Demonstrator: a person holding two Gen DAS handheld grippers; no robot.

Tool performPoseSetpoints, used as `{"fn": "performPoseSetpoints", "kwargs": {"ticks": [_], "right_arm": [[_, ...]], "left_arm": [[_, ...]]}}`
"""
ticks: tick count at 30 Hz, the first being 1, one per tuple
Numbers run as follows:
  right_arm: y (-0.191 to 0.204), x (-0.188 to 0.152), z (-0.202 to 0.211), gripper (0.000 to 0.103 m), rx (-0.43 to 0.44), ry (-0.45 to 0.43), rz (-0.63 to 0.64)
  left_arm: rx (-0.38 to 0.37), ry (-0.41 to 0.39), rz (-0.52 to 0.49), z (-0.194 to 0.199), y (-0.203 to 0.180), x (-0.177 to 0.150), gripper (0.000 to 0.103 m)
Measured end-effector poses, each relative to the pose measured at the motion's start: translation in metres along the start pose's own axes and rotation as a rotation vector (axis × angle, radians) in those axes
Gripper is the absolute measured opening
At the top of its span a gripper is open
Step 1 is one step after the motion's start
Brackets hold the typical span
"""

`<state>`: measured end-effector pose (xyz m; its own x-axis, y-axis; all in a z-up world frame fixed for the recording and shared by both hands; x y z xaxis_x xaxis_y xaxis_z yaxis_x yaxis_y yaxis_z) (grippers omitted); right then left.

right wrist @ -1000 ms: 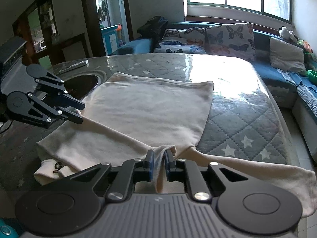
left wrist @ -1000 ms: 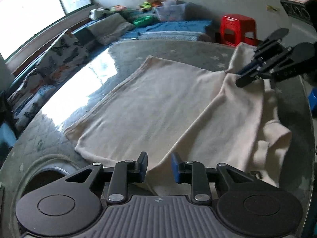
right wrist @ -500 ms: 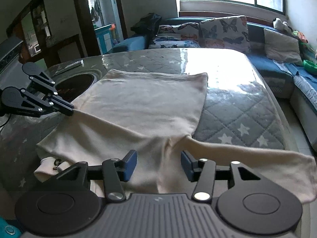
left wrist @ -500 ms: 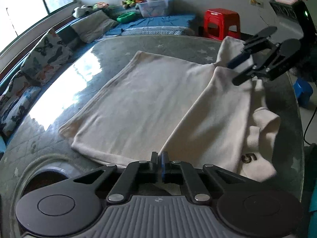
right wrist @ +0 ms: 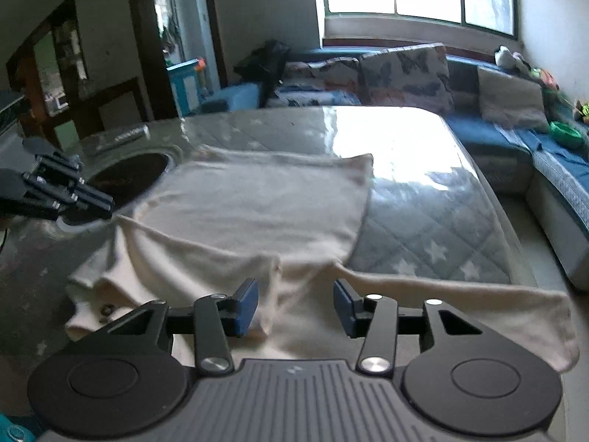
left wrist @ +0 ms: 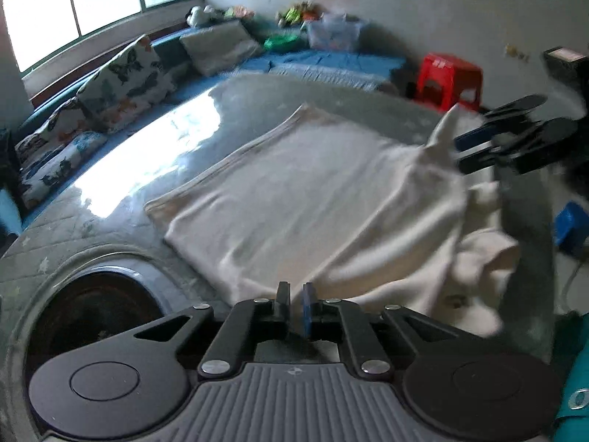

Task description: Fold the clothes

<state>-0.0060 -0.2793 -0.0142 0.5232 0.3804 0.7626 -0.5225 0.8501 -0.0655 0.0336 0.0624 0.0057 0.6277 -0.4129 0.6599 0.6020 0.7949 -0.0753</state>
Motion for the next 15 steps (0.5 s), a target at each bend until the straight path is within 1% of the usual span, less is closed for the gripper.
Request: {"fn": "performPoseSetpoints", "kwargs": {"ticks": [1,3,6,7,8,10,12,14,15], "right_arm": [[0.002,0.002,-0.002,0.044,0.006,-0.002,0.009],[0.007,0.005,-0.006,0.044,0.021,-0.006,0.029],[0.016,0.008,-0.013,0.044,0.051,-0.007,0.052],[0.020,0.009,-0.015,0.044,0.061,-0.007,0.060],[0.022,0.010,-0.017,0.044,0.066,-0.006,0.065],[0.030,0.011,-0.019,0.044,0.072,-0.007,0.094],[0.038,0.012,-0.021,0.044,0.074,-0.009,0.128],[0.045,0.014,-0.020,0.044,0.071,-0.014,0.157],[0.048,0.014,-0.019,0.044,0.068,-0.018,0.169]], "left_arm": [[-0.009,-0.001,-0.001,0.004,-0.005,-0.005,0.008],[-0.018,0.005,-0.006,0.009,-0.016,-0.017,0.014],[-0.011,0.021,-0.021,0.015,-0.033,-0.040,0.029],[-0.002,0.023,-0.022,0.015,-0.037,-0.046,0.036],[0.012,0.024,-0.020,0.016,-0.039,-0.052,0.037],[0.042,0.011,-0.003,0.014,-0.041,-0.058,0.037],[0.055,0.006,0.018,0.011,-0.041,-0.060,0.036],[0.065,0.003,0.036,0.007,-0.040,-0.063,0.022],[0.069,-0.005,0.045,0.006,-0.040,-0.064,0.020]]}}
Point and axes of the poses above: each gripper's, at about its wrist camera, not at the fingertips, and z roughly against the way its jaws point, y to its left, x to its top, the point moved 1 cm from there along -z, roughly the way its jaws point, and after that the axes turned 13 degrees about z, right-handed, at the moved point
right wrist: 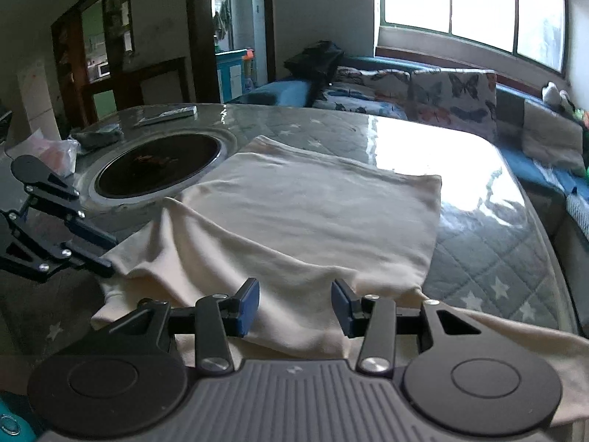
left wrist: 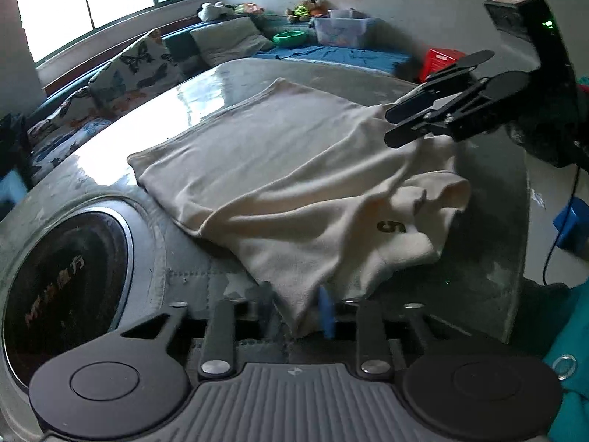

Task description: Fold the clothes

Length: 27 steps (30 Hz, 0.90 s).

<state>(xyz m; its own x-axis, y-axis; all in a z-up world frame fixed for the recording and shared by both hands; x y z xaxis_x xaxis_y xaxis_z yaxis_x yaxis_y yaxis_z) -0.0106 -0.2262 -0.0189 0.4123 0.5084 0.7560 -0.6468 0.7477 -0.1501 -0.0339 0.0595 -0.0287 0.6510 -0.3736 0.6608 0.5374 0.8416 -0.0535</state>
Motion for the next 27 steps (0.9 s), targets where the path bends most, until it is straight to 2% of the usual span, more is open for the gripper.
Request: {"fn": "performPoseSetpoints", "kwargs": {"ticks": [1,4,8,12,15,21,25,27], "right_arm": [[0.003,0.001,0.001,0.044,-0.003,-0.004,0.012],[0.008,0.003,0.003,0.044,-0.004,-0.014,0.040],[0.012,0.000,-0.002,0.044,0.016,-0.001,0.054],[0.015,-0.007,-0.012,0.044,0.025,0.037,0.057],[0.013,-0.004,-0.004,0.044,0.025,0.013,0.047],[0.000,0.007,-0.009,0.042,0.007,-0.009,0.004],[-0.002,0.005,-0.026,0.040,0.001,0.021,-0.004],[-0.005,0.001,-0.033,0.037,-0.018,0.042,0.000]], "left_arm": [[0.008,-0.011,0.008,0.002,-0.001,-0.001,0.011],[0.037,-0.047,0.043,0.013,0.001,-0.003,0.005],[0.078,-0.066,0.108,0.028,0.009,-0.010,0.003],[0.109,-0.043,0.153,0.031,0.019,-0.015,0.004],[0.109,-0.043,0.188,0.034,0.026,-0.011,0.004],[0.005,-0.126,0.227,0.021,0.009,0.028,0.004],[-0.049,-0.126,0.238,-0.010,-0.005,0.044,0.006],[-0.042,-0.101,0.258,-0.022,-0.003,0.044,0.007]]}}
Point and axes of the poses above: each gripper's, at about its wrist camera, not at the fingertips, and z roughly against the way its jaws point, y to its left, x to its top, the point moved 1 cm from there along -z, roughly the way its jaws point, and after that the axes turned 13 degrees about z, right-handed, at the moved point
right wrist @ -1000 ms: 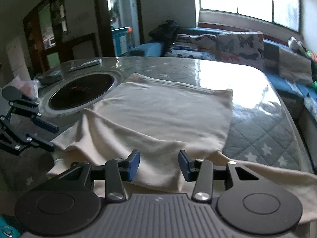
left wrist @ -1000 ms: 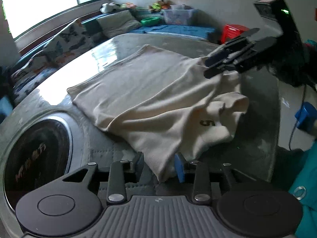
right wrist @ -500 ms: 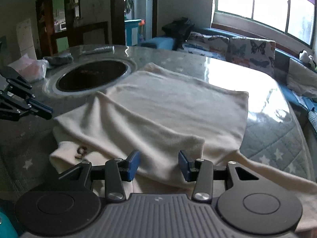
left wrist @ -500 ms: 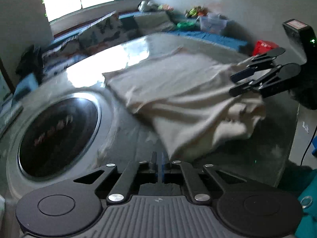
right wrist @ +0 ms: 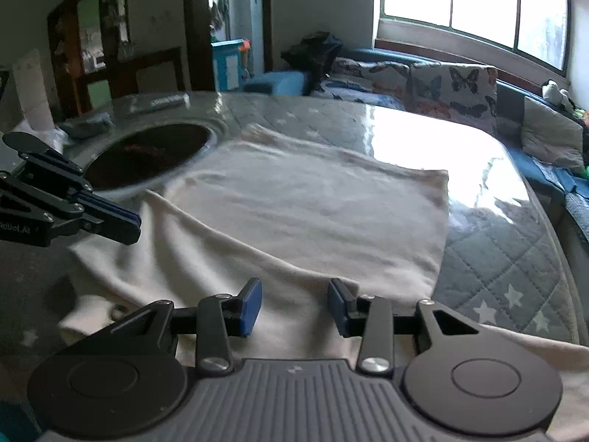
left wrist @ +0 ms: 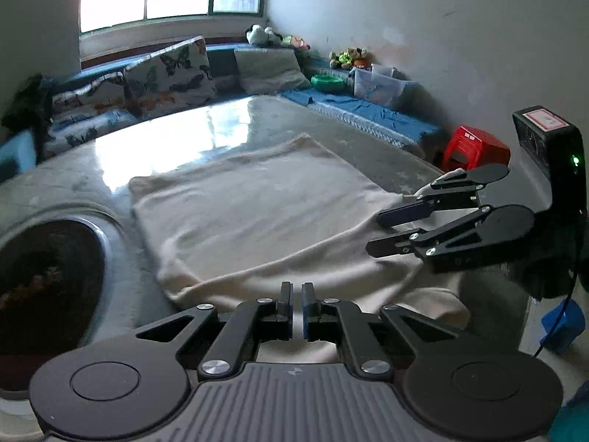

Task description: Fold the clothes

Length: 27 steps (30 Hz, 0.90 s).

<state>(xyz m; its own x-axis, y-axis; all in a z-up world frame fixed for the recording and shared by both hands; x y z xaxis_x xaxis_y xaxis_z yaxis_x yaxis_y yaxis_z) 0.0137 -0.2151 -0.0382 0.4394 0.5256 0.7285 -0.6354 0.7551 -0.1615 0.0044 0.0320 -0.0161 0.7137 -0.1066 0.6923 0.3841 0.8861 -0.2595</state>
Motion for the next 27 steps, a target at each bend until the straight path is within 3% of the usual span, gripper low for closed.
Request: {"fn": "performPoseSetpoints", "kwargs": {"ticks": [4,9,12,14,20,24,27], "right_arm": [[-0.010,-0.004,0.006,0.037,-0.037,-0.014,-0.044],[-0.022,-0.020,0.037,0.037,-0.082,-0.036,-0.130],[-0.034,-0.042,0.056,0.037,-0.144,-0.017,-0.203],[-0.043,-0.056,0.066,0.037,-0.188,-0.003,-0.246],[-0.070,-0.094,0.078,0.036,-0.284,0.056,-0.338],[-0.086,-0.104,0.092,0.036,-0.346,0.042,-0.389],[-0.103,-0.113,0.099,0.036,-0.409,0.036,-0.448]], "left_arm": [[0.024,0.041,0.044,-0.018,0.009,-0.004,0.007],[0.022,0.026,0.060,-0.016,0.010,-0.006,0.011],[0.027,0.016,0.045,-0.015,0.006,-0.007,0.019],[0.030,0.001,0.046,-0.013,0.003,-0.006,0.032],[0.032,-0.025,0.048,-0.008,-0.005,0.000,0.042],[0.042,-0.029,0.035,-0.005,-0.010,0.000,0.050],[0.041,-0.032,0.035,-0.004,-0.012,0.000,0.050]]}}
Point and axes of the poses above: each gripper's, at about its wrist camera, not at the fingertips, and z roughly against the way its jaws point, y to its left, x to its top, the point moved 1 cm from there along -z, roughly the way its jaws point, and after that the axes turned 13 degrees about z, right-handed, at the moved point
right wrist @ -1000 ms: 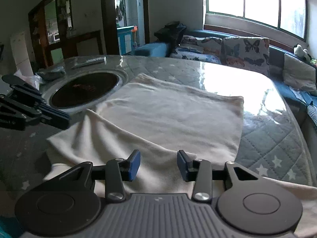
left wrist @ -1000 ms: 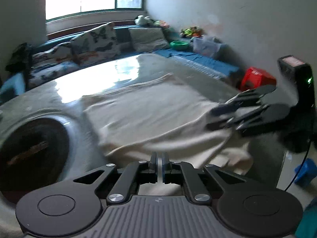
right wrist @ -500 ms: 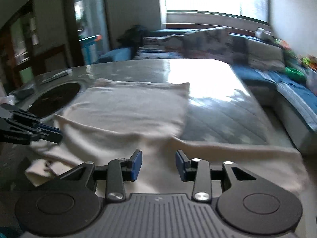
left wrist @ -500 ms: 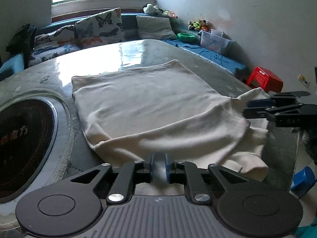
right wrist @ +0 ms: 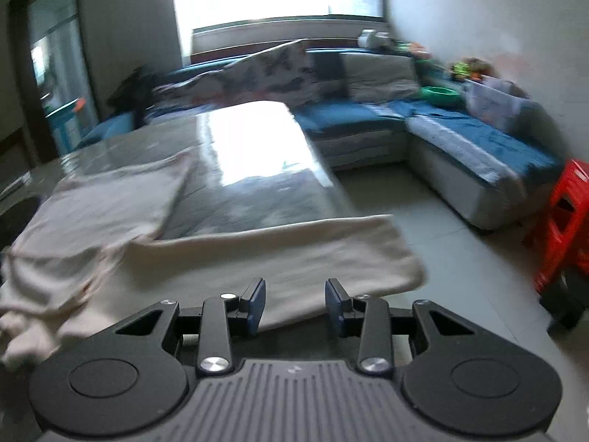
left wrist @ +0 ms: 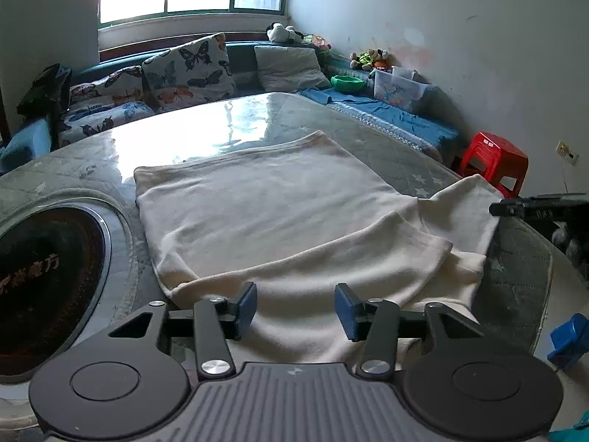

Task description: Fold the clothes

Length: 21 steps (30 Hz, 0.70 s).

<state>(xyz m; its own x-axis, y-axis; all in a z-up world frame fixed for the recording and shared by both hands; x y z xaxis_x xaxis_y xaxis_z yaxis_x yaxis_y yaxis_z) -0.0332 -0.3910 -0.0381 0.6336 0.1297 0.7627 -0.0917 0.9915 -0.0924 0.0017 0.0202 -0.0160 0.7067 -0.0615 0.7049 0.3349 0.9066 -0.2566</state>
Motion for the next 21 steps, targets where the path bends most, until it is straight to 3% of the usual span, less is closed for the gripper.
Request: {"fn": "performPoseSetpoints", "kwargs": {"ticks": [6,19,21], "right_arm": [[-0.044,-0.007,-0.007,0.036,-0.047,0.007,-0.148],[-0.095,-0.029,-0.026,0.043,0.033,-0.012,-0.429],[-0.099,-0.034,-0.028,0.035,0.036,-0.025,-0.454]], "left_arm": [[0.011,0.008,0.002,0.000,0.000,-0.002,0.054],[0.027,0.028,0.012,-0.002,-0.003,-0.006,0.059],[0.031,0.029,0.016,-0.002,-0.003,-0.007,0.060]]}}
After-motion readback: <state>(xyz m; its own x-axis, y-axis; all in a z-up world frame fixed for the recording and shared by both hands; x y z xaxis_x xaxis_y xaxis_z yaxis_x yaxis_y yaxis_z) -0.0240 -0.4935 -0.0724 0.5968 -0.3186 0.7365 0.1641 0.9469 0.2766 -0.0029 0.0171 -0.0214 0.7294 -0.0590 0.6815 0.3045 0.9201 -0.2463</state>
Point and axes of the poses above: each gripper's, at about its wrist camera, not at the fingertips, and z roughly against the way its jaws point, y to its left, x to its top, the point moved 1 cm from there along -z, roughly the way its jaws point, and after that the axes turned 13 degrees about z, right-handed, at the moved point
